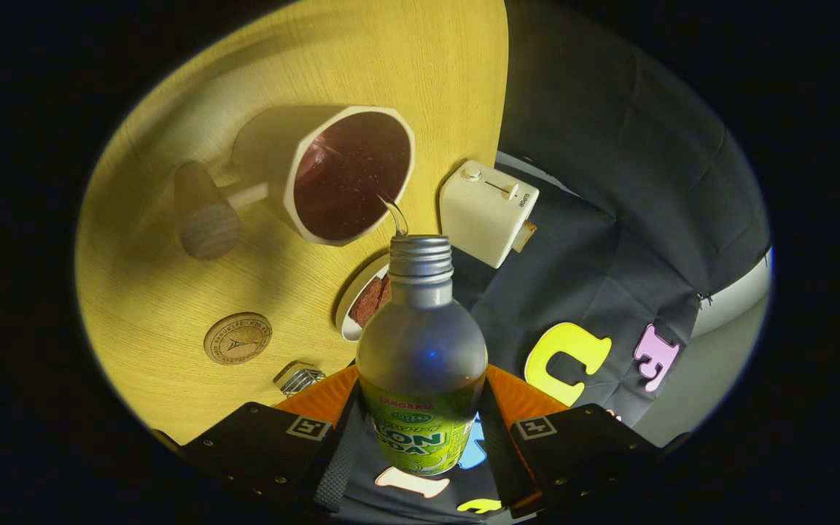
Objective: Take the bottle from table, then pour the juice into the cup, finally place the bottle on the coaster
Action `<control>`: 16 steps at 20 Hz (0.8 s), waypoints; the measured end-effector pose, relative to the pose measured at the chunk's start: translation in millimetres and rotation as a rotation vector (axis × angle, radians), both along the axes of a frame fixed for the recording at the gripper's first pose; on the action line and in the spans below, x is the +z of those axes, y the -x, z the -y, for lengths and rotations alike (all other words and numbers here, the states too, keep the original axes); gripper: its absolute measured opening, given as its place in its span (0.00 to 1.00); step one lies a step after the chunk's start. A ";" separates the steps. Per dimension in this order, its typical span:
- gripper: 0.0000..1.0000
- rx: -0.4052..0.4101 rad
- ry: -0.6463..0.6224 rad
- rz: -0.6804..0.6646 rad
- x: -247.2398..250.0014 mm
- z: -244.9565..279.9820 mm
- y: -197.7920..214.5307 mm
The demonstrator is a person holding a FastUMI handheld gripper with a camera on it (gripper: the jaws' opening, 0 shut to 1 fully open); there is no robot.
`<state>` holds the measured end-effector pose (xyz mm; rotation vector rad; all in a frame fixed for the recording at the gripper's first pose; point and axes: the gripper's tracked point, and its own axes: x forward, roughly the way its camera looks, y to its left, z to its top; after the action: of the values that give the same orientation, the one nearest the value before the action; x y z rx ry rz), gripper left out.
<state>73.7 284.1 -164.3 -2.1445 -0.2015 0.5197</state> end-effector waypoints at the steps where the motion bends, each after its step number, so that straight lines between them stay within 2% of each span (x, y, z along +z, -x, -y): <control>1: 0.76 -0.003 0.003 -0.004 -1.0 0.3 -0.7; 16: 0.77 -0.023 -0.021 -0.047 -12.6 5.1 0.9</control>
<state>72.8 279.0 -177.0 -2.1098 -0.1548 0.5514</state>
